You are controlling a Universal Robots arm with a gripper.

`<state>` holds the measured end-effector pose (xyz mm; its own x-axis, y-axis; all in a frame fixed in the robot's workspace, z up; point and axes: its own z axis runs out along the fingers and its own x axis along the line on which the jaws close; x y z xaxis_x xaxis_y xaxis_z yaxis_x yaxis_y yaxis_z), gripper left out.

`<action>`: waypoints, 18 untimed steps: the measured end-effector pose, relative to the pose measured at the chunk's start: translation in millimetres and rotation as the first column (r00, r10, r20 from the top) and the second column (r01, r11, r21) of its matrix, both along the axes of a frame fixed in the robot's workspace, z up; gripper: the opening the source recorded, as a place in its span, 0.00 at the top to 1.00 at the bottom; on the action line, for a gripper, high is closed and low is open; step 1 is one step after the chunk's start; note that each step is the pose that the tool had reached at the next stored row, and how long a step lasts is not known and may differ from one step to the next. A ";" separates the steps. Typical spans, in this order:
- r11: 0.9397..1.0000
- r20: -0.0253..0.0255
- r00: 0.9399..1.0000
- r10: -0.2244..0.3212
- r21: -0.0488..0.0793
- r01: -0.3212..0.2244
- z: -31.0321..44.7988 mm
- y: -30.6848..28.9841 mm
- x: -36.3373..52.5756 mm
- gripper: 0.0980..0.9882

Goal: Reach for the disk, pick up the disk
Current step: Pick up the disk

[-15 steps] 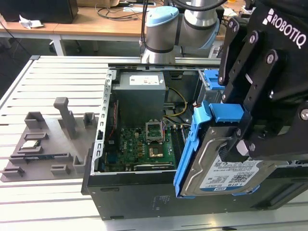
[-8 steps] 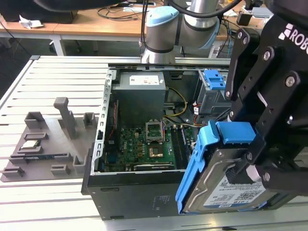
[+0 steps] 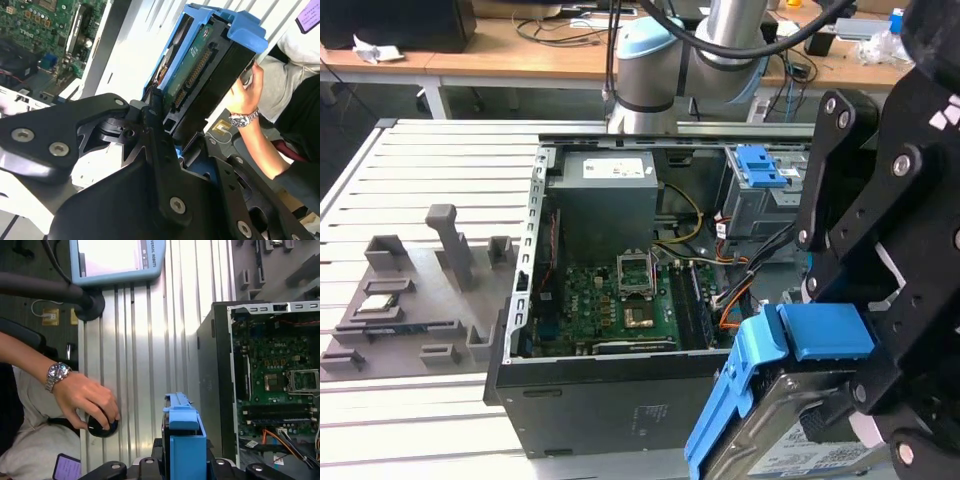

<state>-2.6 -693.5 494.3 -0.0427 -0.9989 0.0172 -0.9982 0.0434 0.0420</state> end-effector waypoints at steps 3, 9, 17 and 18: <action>1.000 0.000 1.000 0.000 0.000 0.000 0.0 -2.3 -0.1 0.70; 1.000 0.000 1.000 0.000 0.000 0.000 0.0 15.5 6.5 0.70; 1.000 0.000 1.000 0.000 0.000 0.000 -0.8 45.3 27.8 0.70; 1.000 0.000 1.000 0.000 0.000 0.000 -0.9 52.8 33.3 0.70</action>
